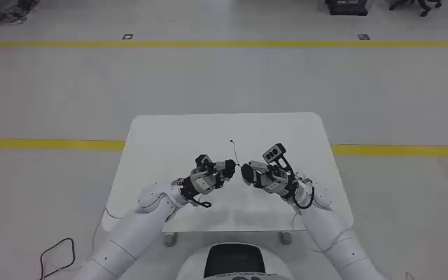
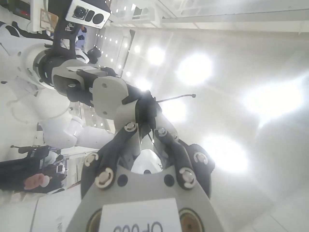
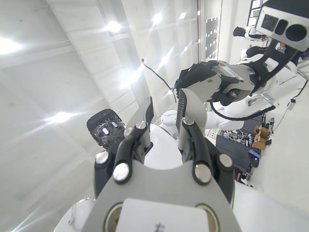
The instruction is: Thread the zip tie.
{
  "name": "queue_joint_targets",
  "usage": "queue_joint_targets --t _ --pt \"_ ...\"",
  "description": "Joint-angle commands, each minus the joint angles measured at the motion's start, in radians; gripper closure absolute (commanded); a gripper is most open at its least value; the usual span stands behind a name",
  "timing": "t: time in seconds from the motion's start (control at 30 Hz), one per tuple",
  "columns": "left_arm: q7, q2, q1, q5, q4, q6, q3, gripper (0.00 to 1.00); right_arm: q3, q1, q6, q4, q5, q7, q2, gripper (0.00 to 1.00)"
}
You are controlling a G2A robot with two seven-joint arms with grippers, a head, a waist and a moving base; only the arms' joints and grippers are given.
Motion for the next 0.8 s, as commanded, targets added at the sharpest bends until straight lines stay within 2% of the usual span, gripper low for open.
queue_joint_targets --t 0.0,0.6,0.77 --pt "0.0 0.0 0.0 0.0 0.0 0.0 0.0 1.0 -0.003 0.001 0.0 0.002 0.0 -0.001 0.0 0.82" --pt "0.0 0.0 0.0 0.0 0.0 0.0 0.0 1.0 -0.025 0.018 -0.008 0.036 0.025 0.0 -0.006 0.9" --pt "0.0 0.0 0.0 0.0 0.0 0.0 0.0 1.0 -0.036 0.024 -0.009 0.041 0.032 0.001 -0.009 0.89"
